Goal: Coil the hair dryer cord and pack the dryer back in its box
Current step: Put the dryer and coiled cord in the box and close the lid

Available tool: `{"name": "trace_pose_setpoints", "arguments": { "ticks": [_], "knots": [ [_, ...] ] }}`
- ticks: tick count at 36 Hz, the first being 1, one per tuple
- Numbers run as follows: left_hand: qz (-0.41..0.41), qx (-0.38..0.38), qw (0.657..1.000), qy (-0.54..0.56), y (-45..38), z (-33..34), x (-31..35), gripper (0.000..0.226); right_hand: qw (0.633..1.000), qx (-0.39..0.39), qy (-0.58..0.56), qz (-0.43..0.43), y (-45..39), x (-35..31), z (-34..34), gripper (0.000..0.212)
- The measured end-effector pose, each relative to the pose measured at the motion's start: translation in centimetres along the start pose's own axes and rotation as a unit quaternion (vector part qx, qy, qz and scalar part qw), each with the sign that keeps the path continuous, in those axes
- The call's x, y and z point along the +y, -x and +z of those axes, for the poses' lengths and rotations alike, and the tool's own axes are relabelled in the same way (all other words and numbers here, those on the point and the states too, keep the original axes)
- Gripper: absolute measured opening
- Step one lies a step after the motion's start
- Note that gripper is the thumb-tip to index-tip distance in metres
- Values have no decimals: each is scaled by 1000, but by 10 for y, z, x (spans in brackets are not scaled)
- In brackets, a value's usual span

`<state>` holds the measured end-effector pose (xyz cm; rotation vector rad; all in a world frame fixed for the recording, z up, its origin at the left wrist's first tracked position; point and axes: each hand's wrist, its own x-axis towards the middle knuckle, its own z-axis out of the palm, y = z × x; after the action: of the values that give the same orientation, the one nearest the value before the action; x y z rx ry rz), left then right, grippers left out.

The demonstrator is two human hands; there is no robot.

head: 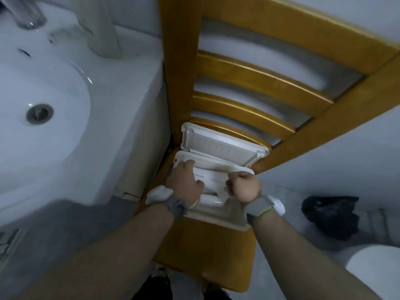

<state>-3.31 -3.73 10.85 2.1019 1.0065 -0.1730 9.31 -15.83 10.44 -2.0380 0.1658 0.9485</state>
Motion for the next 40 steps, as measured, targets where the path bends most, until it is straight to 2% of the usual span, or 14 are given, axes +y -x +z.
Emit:
{"name": "trace_pose_setpoints", "arguments": {
  "ticks": [3,4,6,8,9,11,17,23,26,29,34,36,38,40],
  "knots": [
    [16,-27,998,-53,-5,-13,18,56,998,-27,27,54,4,-12,-9,32],
    [29,-28,996,-83,-6,-19,27,54,998,-15,38,54,9,-18,-14,30],
    [40,-60,988,-138,-12,-26,38,48,992,37,120,27,14,-23,-18,18],
    [50,-80,981,-170,-20,-40,56,42,972,48,227,-35,20,-37,-31,30],
    [40,-92,980,-173,-22,-41,58,39,969,45,241,-34,22,-38,-35,37],
    [40,-78,981,-173,-28,-52,73,33,970,52,233,-41,19,-55,-46,45],
    [29,-77,990,-112,-36,-48,87,44,972,17,228,-59,-1,-70,-51,52],
    [19,-97,992,-83,-48,-37,99,46,982,-3,177,-71,-33,-68,-35,52],
    [22,-110,991,-67,-47,-37,105,44,988,-12,143,-61,-41,-67,-31,52],
    [13,-114,993,-43,-47,-36,102,42,995,-21,93,-18,-45,-65,-26,61],
    [7,-116,993,-28,-42,-30,90,33,998,5,62,11,-49,-57,-21,49],
    [-7,-124,992,-21,-42,-27,83,31,998,-18,50,38,-50,-50,-22,52],
    [-39,-125,991,13,-43,-23,75,34,997,-39,10,68,-49,-44,-23,41],
    [-73,-120,988,64,-43,-20,68,45,995,-23,-44,91,-50,-43,-21,31]
  ]
}}
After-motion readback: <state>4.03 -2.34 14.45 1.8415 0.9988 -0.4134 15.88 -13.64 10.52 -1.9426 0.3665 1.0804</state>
